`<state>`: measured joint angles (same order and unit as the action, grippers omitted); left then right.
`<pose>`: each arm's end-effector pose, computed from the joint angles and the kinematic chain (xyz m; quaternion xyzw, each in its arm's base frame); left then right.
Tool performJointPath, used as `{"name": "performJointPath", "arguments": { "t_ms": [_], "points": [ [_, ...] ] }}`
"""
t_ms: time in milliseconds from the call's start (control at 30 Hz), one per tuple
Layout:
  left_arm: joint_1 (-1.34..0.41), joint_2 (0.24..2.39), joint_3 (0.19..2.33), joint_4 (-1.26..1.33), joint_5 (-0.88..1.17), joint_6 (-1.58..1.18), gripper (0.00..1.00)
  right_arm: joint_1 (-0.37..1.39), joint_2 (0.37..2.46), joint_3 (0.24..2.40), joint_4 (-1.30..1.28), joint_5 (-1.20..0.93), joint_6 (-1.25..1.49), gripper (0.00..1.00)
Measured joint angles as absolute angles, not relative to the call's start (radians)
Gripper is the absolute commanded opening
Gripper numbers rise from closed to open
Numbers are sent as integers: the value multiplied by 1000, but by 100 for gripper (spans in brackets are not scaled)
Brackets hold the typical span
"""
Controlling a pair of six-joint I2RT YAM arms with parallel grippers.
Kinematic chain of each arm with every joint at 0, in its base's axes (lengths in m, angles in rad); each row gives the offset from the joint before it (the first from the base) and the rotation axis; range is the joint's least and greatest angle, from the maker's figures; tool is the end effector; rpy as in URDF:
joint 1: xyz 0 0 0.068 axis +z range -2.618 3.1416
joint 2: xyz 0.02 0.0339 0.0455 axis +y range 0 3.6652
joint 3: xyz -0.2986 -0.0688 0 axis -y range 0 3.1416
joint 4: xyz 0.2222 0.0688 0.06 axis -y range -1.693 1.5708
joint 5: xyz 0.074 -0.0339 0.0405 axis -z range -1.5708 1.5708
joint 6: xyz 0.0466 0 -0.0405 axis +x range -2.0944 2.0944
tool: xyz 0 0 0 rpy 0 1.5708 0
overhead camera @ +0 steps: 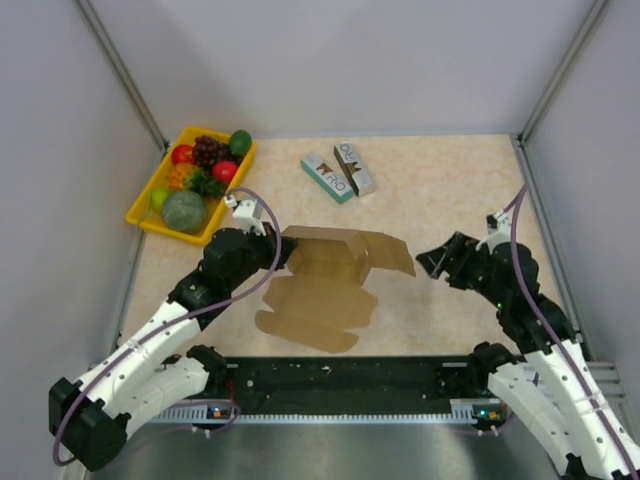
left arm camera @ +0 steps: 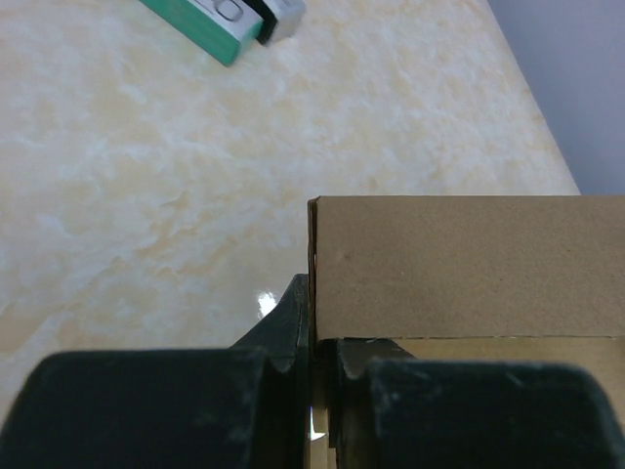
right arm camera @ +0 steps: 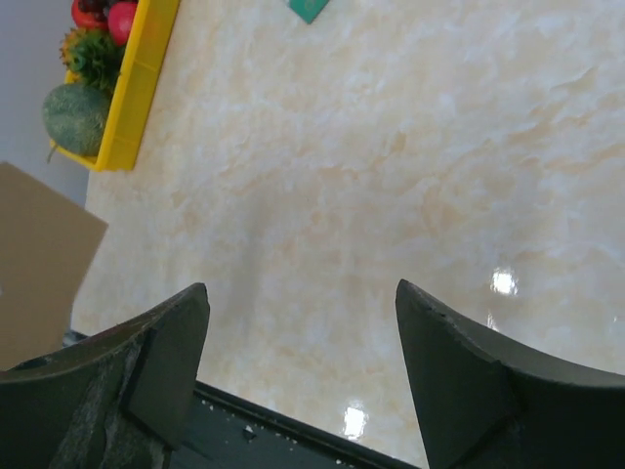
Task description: Fold the paper box
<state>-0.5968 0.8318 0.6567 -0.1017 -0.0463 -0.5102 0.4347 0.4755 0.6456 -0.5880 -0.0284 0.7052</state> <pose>0.1369 -0.0904 0.3216 0.0206 0.7975 -0.3011 0.5224 0.0662 0.0322 0.2980 0.1054 0.8317 0.3041 0.4524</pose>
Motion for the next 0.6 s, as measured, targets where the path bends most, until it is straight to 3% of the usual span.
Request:
{"name": "performJointPath", "arguments": {
  "t_ms": [167, 233, 300, 400, 600],
  "points": [
    [-547, 873, 662, -107, 202, -514, 0, 80, 620, 682, -464, -383, 645, 69],
    [-518, 891, 670, -107, 303, -514, 0, -110, 682, 582, -145, -652, 758, 71],
    [-487, 912, 678, -103, 399, -517, 0, -175, 745, 484, 148, -822, 915, 73],
    [-453, 949, 687, -84, 517, -526, 0, -114, 822, 417, 409, -1001, 1064, 73],
    [-444, 1026, 719, -78, 638, -525, 0, 141, 776, 515, 463, -1118, 1023, 73]
  ]
}}
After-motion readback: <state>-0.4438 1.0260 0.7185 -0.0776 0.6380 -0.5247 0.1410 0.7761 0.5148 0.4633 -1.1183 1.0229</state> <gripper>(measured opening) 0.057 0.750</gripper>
